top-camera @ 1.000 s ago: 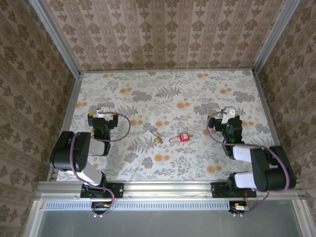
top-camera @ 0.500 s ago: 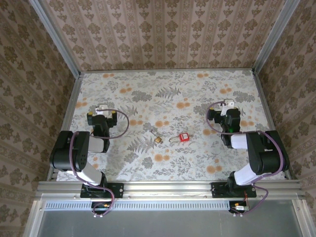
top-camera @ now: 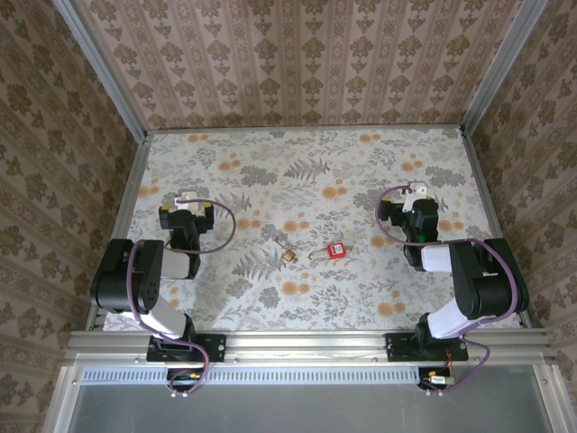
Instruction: Unlock with the key
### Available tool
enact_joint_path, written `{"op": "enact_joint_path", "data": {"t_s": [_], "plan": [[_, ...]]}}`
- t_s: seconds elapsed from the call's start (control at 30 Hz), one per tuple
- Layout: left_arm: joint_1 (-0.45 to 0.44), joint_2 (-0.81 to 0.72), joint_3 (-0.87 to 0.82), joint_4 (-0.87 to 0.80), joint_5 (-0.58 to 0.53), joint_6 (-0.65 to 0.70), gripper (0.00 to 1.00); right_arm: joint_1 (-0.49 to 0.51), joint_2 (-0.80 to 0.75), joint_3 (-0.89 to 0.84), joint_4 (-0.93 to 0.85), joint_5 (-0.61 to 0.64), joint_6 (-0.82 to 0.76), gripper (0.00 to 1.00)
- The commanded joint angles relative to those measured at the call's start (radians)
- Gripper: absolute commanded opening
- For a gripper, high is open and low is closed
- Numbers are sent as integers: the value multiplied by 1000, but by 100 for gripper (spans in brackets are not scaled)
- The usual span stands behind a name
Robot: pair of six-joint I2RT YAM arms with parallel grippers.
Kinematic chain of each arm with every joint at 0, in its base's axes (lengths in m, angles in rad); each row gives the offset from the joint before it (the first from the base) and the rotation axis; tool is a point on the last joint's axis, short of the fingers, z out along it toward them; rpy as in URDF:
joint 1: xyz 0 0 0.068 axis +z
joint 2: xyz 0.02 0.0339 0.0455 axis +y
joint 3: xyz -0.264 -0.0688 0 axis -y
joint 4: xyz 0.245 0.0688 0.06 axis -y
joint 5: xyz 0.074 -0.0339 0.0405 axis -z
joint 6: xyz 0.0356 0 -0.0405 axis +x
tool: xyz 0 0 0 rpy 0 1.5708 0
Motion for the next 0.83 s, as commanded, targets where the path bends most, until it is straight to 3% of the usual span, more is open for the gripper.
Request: {"op": "enact_joint_path", "data": {"t_s": [0.0, 0.8], "plan": [[9, -12, 14, 2, 10, -22, 100, 4, -4, 7, -7, 4, 6, 100], [36, -18, 34, -48, 65, -39, 100, 4, -4, 6, -7, 3, 6, 100]]}}
